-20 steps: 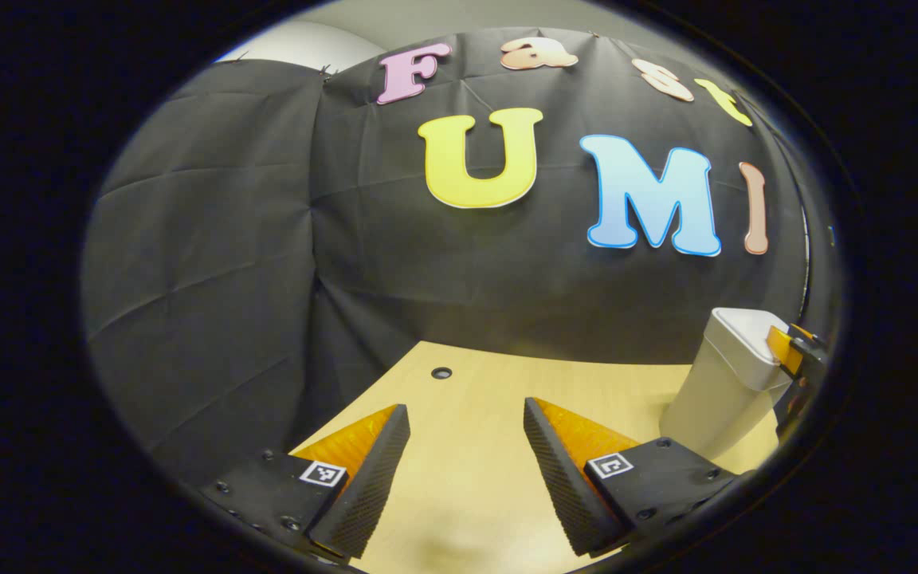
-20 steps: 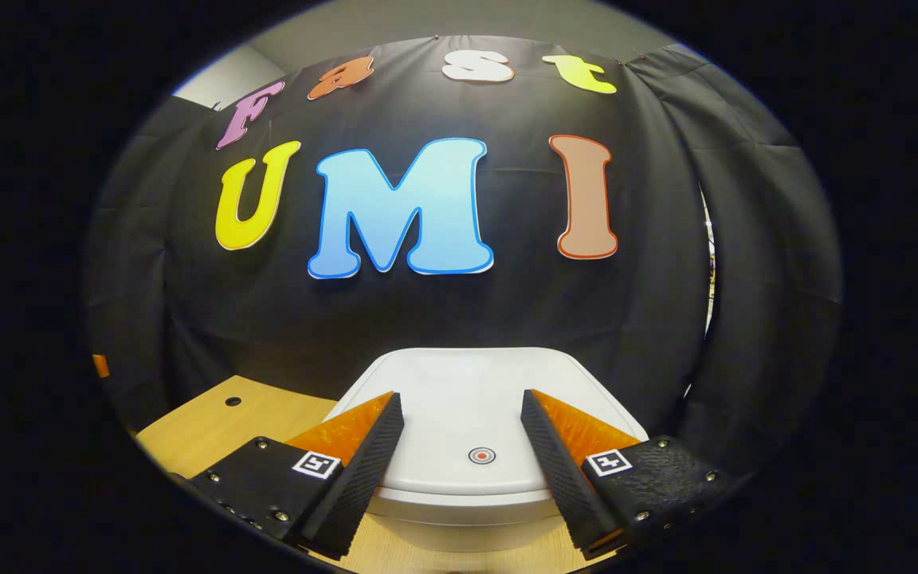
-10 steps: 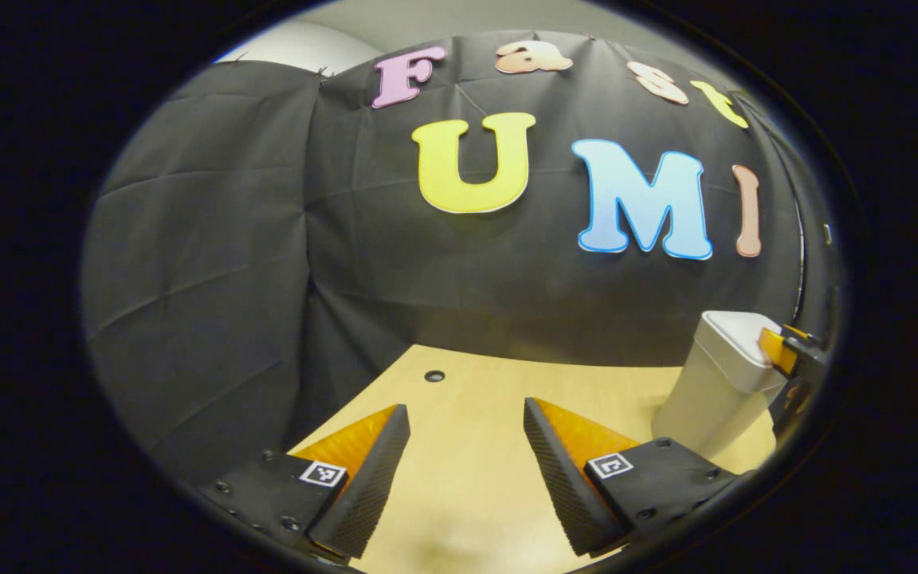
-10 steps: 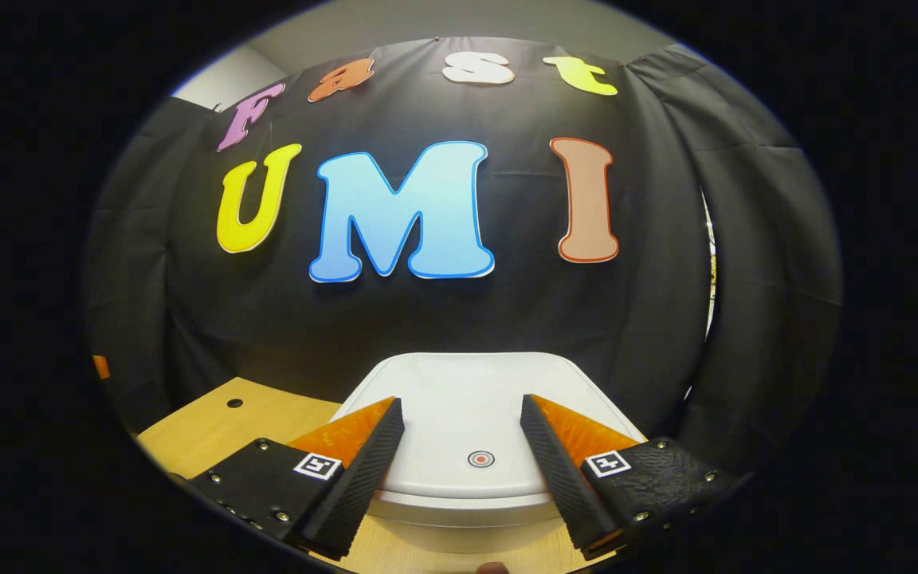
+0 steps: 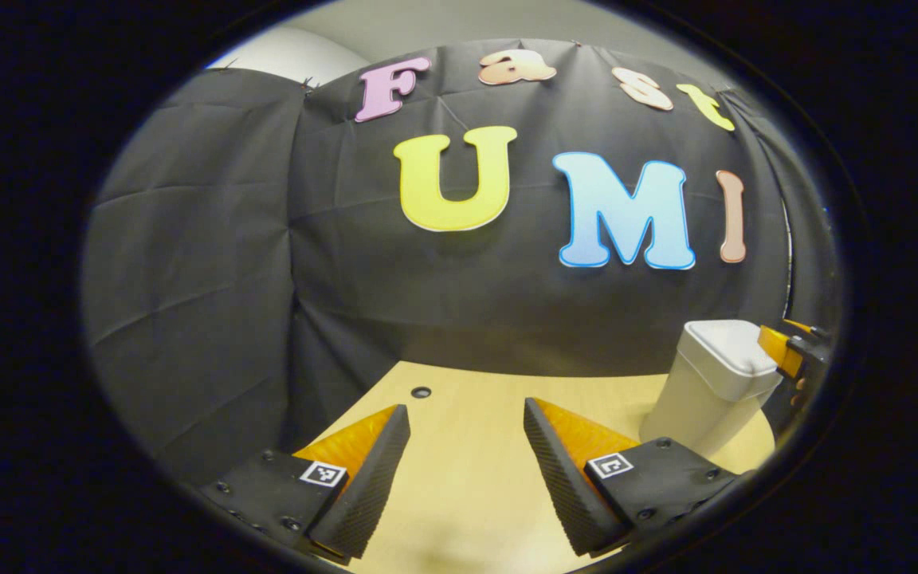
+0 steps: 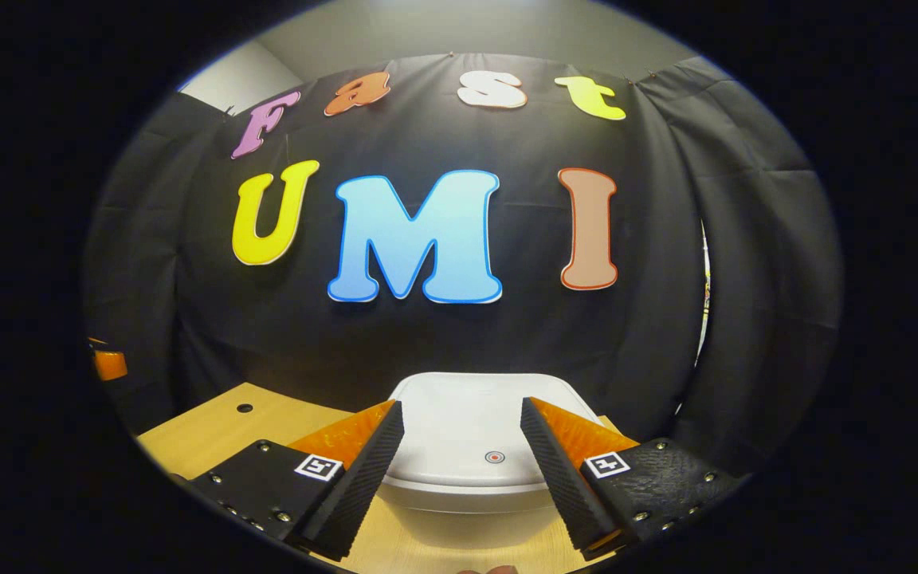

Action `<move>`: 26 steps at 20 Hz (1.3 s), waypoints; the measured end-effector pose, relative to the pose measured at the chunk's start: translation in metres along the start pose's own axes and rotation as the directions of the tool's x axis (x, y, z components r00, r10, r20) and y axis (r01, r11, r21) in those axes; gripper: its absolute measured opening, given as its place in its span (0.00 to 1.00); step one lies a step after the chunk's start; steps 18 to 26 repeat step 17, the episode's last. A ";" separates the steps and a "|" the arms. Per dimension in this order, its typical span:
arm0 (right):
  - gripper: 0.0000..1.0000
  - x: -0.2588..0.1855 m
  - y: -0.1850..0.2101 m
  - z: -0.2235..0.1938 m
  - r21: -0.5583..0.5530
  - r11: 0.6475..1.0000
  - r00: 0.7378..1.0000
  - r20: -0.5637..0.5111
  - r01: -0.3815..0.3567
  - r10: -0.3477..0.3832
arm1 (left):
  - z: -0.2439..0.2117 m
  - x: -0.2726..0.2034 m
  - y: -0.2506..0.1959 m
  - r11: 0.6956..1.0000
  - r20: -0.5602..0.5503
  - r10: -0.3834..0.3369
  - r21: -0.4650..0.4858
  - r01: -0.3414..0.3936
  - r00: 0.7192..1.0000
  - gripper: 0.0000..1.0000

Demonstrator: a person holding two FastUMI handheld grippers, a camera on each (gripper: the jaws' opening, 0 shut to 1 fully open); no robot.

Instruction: Press the lid of the desktop garbage bin to open it, pick up the crumpled paper on the desktop and throw it into the bin, then pick up the pop can on the desktop and drop it into the bin, and finally close the garbage bin lid.

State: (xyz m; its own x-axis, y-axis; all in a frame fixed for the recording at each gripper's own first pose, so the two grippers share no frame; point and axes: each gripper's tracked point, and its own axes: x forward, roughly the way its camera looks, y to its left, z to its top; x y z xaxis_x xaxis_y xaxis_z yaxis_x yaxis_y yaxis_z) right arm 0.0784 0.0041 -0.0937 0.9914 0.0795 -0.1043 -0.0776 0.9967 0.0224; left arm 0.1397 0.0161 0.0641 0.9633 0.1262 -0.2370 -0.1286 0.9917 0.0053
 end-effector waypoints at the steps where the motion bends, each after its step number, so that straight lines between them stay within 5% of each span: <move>1: 0.95 -0.008 0.001 0.010 0.006 1.000 1.000 0.021 0.002 -0.002 | 0.008 0.001 -0.006 1.000 0.017 -0.014 0.007 0.014 1.000 0.94; 9: 0.95 -0.067 -0.003 0.070 0.050 0.997 0.992 0.115 0.054 -0.059 | 0.060 -0.009 -0.074 0.985 0.127 -0.173 0.033 0.170 0.977 0.94; 16: 0.95 -0.112 -0.028 0.080 0.037 0.986 0.976 0.137 0.164 -0.167 | 0.064 -0.017 -0.161 0.933 0.132 -0.359 0.055 0.355 0.924 1.00; 26: 0.95 -0.116 -0.033 0.083 0.041 0.984 0.974 0.143 0.171 -0.175 | 0.065 -0.019 -0.174 0.928 0.131 -0.373 0.059 0.369 0.918 1.00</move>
